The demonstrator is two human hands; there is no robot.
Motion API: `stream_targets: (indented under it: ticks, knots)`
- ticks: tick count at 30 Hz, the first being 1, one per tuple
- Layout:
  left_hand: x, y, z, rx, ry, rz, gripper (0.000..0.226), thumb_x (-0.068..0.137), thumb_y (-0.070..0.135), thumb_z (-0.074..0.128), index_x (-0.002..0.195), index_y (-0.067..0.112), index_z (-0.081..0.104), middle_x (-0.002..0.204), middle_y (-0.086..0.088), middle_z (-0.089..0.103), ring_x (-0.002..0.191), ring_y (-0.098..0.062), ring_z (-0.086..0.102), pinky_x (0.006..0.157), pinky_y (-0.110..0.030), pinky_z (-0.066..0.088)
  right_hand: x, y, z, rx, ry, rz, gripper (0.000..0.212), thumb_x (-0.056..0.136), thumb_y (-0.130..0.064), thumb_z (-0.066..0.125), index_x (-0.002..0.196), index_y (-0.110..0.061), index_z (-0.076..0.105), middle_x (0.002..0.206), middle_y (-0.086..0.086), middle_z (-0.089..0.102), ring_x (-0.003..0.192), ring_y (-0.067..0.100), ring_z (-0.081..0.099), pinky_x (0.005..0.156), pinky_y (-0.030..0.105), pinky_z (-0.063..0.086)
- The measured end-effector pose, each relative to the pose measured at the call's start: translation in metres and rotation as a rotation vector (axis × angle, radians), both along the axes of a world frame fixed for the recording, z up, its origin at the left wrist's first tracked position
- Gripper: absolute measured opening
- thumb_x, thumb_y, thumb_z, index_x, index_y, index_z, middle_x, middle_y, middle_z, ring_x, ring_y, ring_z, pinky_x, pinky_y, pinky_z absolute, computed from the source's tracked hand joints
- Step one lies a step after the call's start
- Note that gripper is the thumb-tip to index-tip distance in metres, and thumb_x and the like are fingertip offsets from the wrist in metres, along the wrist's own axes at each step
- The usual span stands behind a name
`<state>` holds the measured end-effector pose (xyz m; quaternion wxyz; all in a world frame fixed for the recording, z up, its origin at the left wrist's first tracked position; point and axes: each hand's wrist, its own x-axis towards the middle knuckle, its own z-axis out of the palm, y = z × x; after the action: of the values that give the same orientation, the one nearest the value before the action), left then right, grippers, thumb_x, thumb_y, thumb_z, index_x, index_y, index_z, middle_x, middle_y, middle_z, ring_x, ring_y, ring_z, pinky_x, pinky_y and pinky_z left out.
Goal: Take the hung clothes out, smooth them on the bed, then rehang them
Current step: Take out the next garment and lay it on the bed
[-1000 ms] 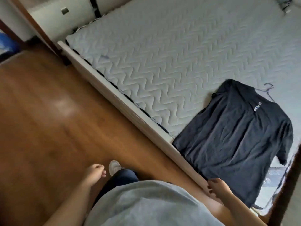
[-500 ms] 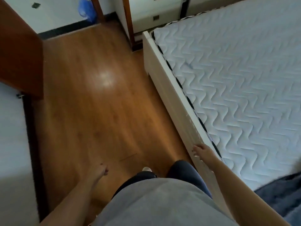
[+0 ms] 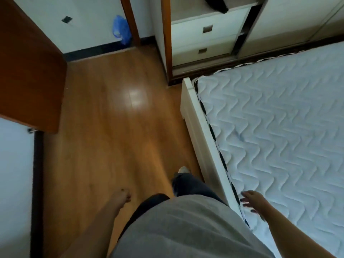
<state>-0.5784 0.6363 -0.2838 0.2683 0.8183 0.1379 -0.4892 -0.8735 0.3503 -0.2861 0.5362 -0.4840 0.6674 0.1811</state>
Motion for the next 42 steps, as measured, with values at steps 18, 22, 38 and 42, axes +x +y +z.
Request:
stream_targets:
  ticks: [18, 22, 38, 42]
  knots:
    - [0.365, -0.271, -0.011, -0.035, -0.087, 0.058, 0.016, 0.094, 0.012, 0.042, 0.095, 0.001, 0.053, 0.084, -0.012, 0.056, 0.077, -0.023, 0.053, 0.064, -0.034, 0.039, 0.422, -0.240, 0.011, -0.079, -0.134, 0.119, 0.018, 0.093, -0.009, 0.043, 0.103, 0.001, 0.054, 0.095, 0.017, 0.058, 0.066, 0.013, 0.051, 0.052, 0.021, 0.035]
    - [0.481, -0.370, 0.008, -0.112, -0.186, -0.156, 0.021, 0.096, 0.015, 0.041, 0.097, 0.001, 0.056, 0.090, -0.016, 0.058, 0.084, -0.027, 0.054, 0.069, -0.036, 0.042, 0.492, -0.301, 0.033, -0.160, -0.159, 0.125, 0.018, 0.092, -0.008, 0.042, 0.082, -0.008, 0.056, 0.092, 0.019, 0.060, 0.080, 0.027, 0.056, 0.061, 0.028, 0.040]
    - [0.499, -0.685, 0.223, -0.926, -0.737, -0.955, 0.025, 0.094, 0.027, 0.044, 0.117, 0.025, 0.052, 0.109, 0.021, 0.052, 0.099, 0.012, 0.047, 0.078, 0.004, 0.034, 0.593, -0.526, 0.169, -0.758, -0.428, -0.030, 0.018, 0.091, -0.013, 0.052, 0.107, -0.012, 0.059, 0.098, 0.009, 0.066, 0.093, 0.027, 0.061, 0.088, 0.041, 0.048]
    - [0.511, -0.723, 0.251, -1.080, -0.826, -0.970, 0.026, 0.093, 0.028, 0.045, 0.119, 0.031, 0.048, 0.111, 0.023, 0.050, 0.101, 0.017, 0.044, 0.081, 0.005, 0.033, 0.608, -0.555, 0.219, -0.888, -0.480, -0.083, 0.015, 0.091, -0.014, 0.052, 0.103, -0.020, 0.056, 0.090, 0.000, 0.064, 0.095, 0.026, 0.061, 0.092, 0.040, 0.046]
